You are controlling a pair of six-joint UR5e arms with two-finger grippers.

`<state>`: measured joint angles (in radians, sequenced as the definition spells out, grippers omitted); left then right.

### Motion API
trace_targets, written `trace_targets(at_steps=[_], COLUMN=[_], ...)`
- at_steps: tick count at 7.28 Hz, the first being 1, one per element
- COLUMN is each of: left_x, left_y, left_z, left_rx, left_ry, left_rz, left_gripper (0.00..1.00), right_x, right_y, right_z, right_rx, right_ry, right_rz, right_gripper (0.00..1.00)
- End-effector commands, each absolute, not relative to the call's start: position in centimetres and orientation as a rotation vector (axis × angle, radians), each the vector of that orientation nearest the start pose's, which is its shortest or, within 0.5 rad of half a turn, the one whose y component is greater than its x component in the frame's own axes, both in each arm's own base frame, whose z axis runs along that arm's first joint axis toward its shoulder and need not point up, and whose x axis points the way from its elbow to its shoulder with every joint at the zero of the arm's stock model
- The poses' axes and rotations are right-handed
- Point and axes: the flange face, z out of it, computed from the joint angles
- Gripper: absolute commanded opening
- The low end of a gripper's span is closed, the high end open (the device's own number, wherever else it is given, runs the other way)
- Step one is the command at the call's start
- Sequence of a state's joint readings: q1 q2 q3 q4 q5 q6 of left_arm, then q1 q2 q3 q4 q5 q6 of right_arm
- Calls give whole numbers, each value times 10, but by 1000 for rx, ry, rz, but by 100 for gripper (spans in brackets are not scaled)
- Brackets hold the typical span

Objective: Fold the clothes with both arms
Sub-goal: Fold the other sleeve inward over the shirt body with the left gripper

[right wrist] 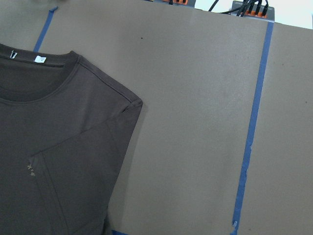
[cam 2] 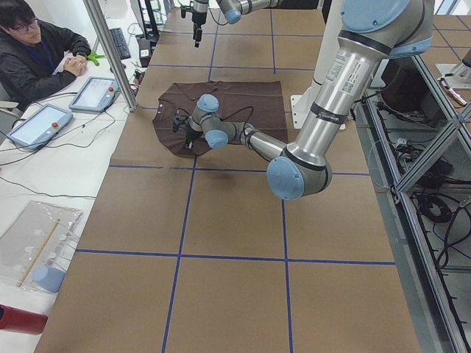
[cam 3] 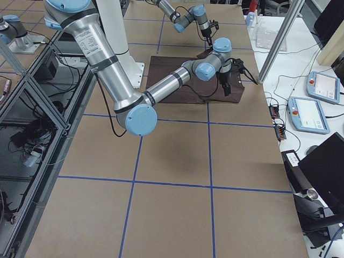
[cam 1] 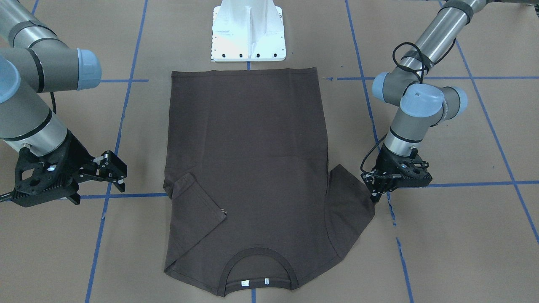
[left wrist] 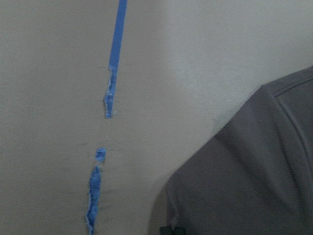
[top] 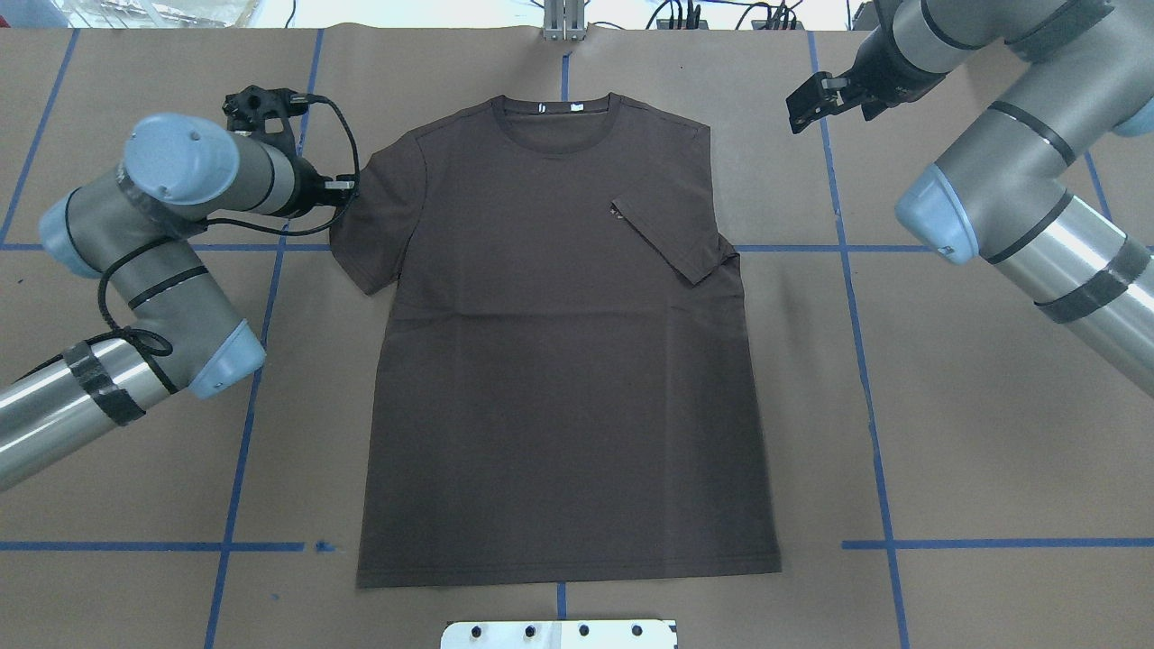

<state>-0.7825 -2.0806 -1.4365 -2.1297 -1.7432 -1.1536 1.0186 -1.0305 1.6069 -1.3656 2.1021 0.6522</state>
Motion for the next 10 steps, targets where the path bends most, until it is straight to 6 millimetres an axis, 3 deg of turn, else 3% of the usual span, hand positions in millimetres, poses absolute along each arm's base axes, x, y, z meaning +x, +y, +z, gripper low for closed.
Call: trace_targets(at_steps=[1, 2, 4, 5, 7, 8, 9, 10], left_x=[457, 479, 500, 512, 515, 515, 518, 515], left_y=[-581, -585, -592, -582, -583, -583, -579, -578], left_z=[294, 272, 256, 258, 246, 246, 245, 239], left_rx=[324, 303, 292, 280, 285, 293, 302, 318], left_ry=[842, 840, 845, 845, 859, 859, 857, 863], left_rz=[-302, -309, -316, -302, -303, -287, -262, -227], left_gripper=[0, 0, 0, 0, 0, 58, 100, 100], right_x=[-285, -284, -285, -284, -285, -285, -285, -286], right_y=[-620, -620, -619, -619, -618, -619, -619, -618], right_z=[302, 300, 297, 297, 297, 297, 297, 298], right_rx=[346, 347, 350, 350, 349, 350, 349, 347], right_ry=[-847, -850, -854, -854, -855, -854, -854, -855], right_rz=[-112, -112, -111, -110, -112, -111, -110, -108], right_gripper=[100, 100, 100, 100, 100, 100, 100, 100])
